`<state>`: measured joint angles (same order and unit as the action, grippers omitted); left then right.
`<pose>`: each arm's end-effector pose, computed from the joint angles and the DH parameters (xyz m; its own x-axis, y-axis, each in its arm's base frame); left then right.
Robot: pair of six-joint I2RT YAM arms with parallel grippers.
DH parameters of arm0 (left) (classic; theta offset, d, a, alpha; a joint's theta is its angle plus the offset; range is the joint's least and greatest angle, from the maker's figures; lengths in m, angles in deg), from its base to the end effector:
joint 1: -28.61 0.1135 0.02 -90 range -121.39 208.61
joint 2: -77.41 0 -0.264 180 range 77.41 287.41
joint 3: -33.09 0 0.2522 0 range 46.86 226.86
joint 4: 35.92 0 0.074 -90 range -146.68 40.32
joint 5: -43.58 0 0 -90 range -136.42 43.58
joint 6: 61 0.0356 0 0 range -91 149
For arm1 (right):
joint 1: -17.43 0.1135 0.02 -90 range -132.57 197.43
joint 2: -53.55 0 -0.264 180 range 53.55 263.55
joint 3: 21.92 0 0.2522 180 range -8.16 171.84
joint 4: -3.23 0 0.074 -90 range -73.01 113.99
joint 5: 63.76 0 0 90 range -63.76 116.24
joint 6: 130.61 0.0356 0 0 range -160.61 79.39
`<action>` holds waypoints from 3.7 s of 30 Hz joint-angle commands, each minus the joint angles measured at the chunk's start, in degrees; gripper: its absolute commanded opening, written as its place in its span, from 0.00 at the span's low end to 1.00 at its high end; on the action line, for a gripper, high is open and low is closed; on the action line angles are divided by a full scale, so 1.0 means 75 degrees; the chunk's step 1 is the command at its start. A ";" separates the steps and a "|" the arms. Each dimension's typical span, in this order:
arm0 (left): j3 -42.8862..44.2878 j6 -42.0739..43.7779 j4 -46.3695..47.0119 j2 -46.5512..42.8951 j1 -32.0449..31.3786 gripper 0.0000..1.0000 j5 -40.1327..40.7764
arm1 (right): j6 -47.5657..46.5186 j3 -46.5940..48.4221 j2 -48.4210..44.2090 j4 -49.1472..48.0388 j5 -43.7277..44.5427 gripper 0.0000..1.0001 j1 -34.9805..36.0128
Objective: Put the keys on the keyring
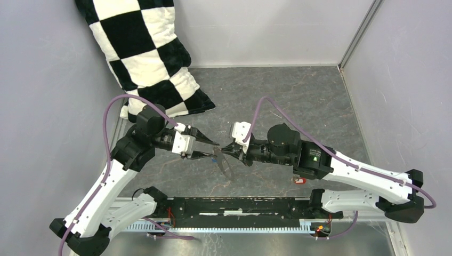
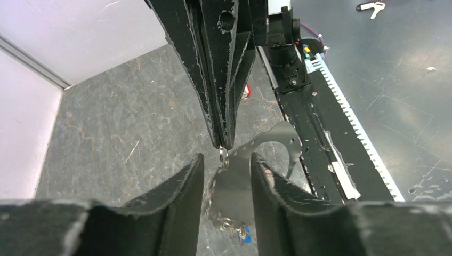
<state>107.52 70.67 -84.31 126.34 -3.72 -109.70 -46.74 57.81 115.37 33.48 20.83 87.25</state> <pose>0.1157 -0.1109 0.3861 0.3766 0.1154 -0.9191 0.9175 -0.1832 0.3530 0.0804 0.2285 0.4004 0.0299 -0.2269 -0.9735 -0.9686 0.2341 -0.0843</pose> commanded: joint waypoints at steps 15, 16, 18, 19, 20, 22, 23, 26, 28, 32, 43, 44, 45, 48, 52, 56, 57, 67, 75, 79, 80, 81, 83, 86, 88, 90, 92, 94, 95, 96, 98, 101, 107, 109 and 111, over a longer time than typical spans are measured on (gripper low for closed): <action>-0.0565 -0.2428 0.0859 -0.0378 -0.0022 0.40 0.0306 | 0.0759 -0.2114 -0.1230 -0.3444 0.0195 0.01 -0.0003; -0.0602 -0.2383 0.0880 -0.0375 -0.0014 0.40 0.0332 | 0.0776 -0.2107 -0.1212 -0.3462 0.0161 0.01 -0.0004; -0.0623 -0.2325 0.0901 -0.0323 -0.0014 0.40 0.0498 | 0.0777 -0.2083 -0.1167 -0.3466 0.0108 0.01 0.0005; -0.0615 -0.2316 0.0908 -0.0295 -0.0020 0.41 0.0584 | 0.0762 -0.2083 -0.1161 -0.3463 0.0098 0.01 -0.0006; -0.0602 -0.2300 0.0905 -0.0271 -0.0016 0.41 0.0644 | 0.0770 -0.2074 -0.1156 -0.3456 0.0091 0.01 -0.0005; -0.0627 -0.2208 0.0912 -0.0280 -0.0013 0.41 0.0680 | 0.0739 -0.2059 -0.1144 -0.3456 0.0028 0.01 -0.0002; -0.0649 -0.2165 0.0920 -0.0301 -0.0016 0.41 0.0705 | 0.0733 -0.2037 -0.1131 -0.3431 0.0004 0.01 -0.0005; -0.0635 -0.2167 0.0977 -0.0363 -0.0013 0.41 0.0788 | 0.0699 -0.1965 -0.1068 -0.3327 -0.0086 0.01 -0.0007; -0.0509 -0.2085 0.0802 -0.0362 -0.0013 0.41 0.0749 | 0.0683 -0.1953 -0.1060 -0.3267 -0.0088 0.01 -0.0001; -0.0182 -0.2127 0.0366 -0.0283 -0.0013 0.40 0.0417 | 0.0655 -0.1979 -0.1100 -0.3219 0.0013 0.01 -0.0008; 0.0492 -0.1379 -0.0895 -0.0074 -0.0020 0.40 -0.0261 | 0.0688 -0.1930 -0.1137 -0.3113 -0.0156 0.01 -0.0005; 0.0544 -0.1161 -0.1112 -0.0034 -0.0014 0.38 -0.0170 | 0.0693 -0.1919 -0.1131 -0.3111 -0.0193 0.01 -0.0005; 0.0583 -0.0931 -0.1255 0.0009 -0.0017 0.34 -0.0043 | 0.0689 -0.1918 -0.1136 -0.3104 -0.0235 0.01 0.0004; 0.0681 -0.0233 -0.1661 0.0116 -0.0013 0.29 0.0269 | 0.0722 -0.1906 -0.1152 -0.3092 -0.0321 0.01 0.0003; 0.0657 -0.0060 -0.1691 0.0201 -0.0013 0.29 0.0158 | 0.0731 -0.1889 -0.1151 -0.3111 -0.0368 0.01 -0.0001; 0.0509 -0.0352 -0.1341 0.0198 -0.0013 0.33 0.0049 | 0.0771 -0.1884 -0.1142 -0.3156 -0.0421 0.01 0.0000; 0.0418 -0.0659 -0.1059 0.0170 -0.0013 0.34 0.0048 | 0.0782 -0.1874 -0.1121 -0.3163 -0.0422 0.01 -0.0008; -0.0002 -0.1644 -0.0046 -0.0090 -0.0016 0.35 0.0445 | 0.0800 -0.1836 -0.1067 -0.3206 -0.0497 0.01 -0.0004; 0.0008 -0.2025 -0.0048 -0.0093 -0.0013 0.20 -0.0045 | 0.0806 -0.1824 -0.0951 -0.3381 -0.0378 0.01 -0.0002; -0.0073 -0.2099 -0.0057 -0.0217 -0.0014 0.19 -0.0092 | 0.0806 -0.1871 -0.0940 -0.3458 -0.0223 0.01 -0.0001; -0.0108 -0.2089 -0.0058 -0.0254 -0.0013 0.19 -0.0055 | 0.0812 -0.1871 -0.0935 -0.3482 -0.0215 0.01 -0.0006; -0.0137 -0.2071 -0.0058 -0.0275 -0.0013 0.19 -0.0033 | 0.0806 -0.1876 -0.0931 -0.3509 -0.0205 0.01 0.0005; -0.0174 -0.2053 -0.0058 -0.0303 -0.0017 0.18 0.0004 | 0.0806 -0.1871 -0.0909 -0.3511 -0.0157 0.01 -0.0003; -0.0206 -0.2050 -0.0073 -0.0321 -0.0016 0.15 0.0217 | 0.0806 -0.1871 -0.0905 -0.3522 -0.0088 0.01 0.0001; -0.0230 -0.2052 -0.0076 -0.0330 -0.0013 0.14 0.0329 | 0.0982 -0.1882 -0.0906 -0.3577 -0.0095 0.01 0.0005; -0.0258 -0.2052 -0.0078 -0.0329 -0.0018 0.14 0.0363 | 0.1029 -0.1892 -0.0901 -0.3659 -0.0131 0.01 0.0006; -0.0294 -0.2080 -0.0070 -0.0308 -0.0014 0.14 0.0376 | 0.1062 -0.1917 -0.0892 -0.3762 -0.0168 0.01 -0.0002; -0.0316 -0.2116 -0.0070 -0.0290 -0.0013 0.16 0.0376 | 0.1086 -0.1952 -0.0875 -0.3853 -0.0202 0.01 0.0004; -0.0327 -0.2132 -0.0076 -0.0278 -0.0016 0.18 0.0367 | 0.1103 -0.1962 -0.0862 -0.3893 -0.0242 0.01 0.0006; -0.0339 -0.2134 -0.0071 -0.0275 -0.0013 0.20 0.0342 | 0.1113 -0.1976 -0.0839 -0.3961 -0.0276 0.01 0.0005; -0.0353 -0.2134 -0.0057 -0.0265 -0.0013 0.24 0.0294 | 0.1144 -0.1959 -0.0779 -0.4018 -0.0352 0.01 0.0012; -0.0331 -0.2226 0.0154 -0.0271 -0.0016 0.19 0.0316 | 0.1127 -0.1927 -0.0706 -0.3989 -0.0412 0.01 0.0004; -0.0331 -0.2367 0.0295 -0.0339 -0.0013 0.20 0.0290 | 0.1162 -0.1941 -0.0673 -0.3910 -0.0421 0.01 0.0003; -0.0345 -0.2358 0.0311 -0.0379 -0.0013 0.15 0.0284 | 0.1157 -0.1954 -0.0700 -0.3917 -0.0405 0.01 0.0000; -0.0382 -0.2357 0.0305 -0.0406 -0.0013 0.10 0.0277 | 0.1151 -0.1943 -0.0716 -0.3908 -0.0395 0.01 -0.0003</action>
<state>104.94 55.31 -84.60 124.42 -3.72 -106.64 -38.68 41.60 110.56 7.58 18.12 87.18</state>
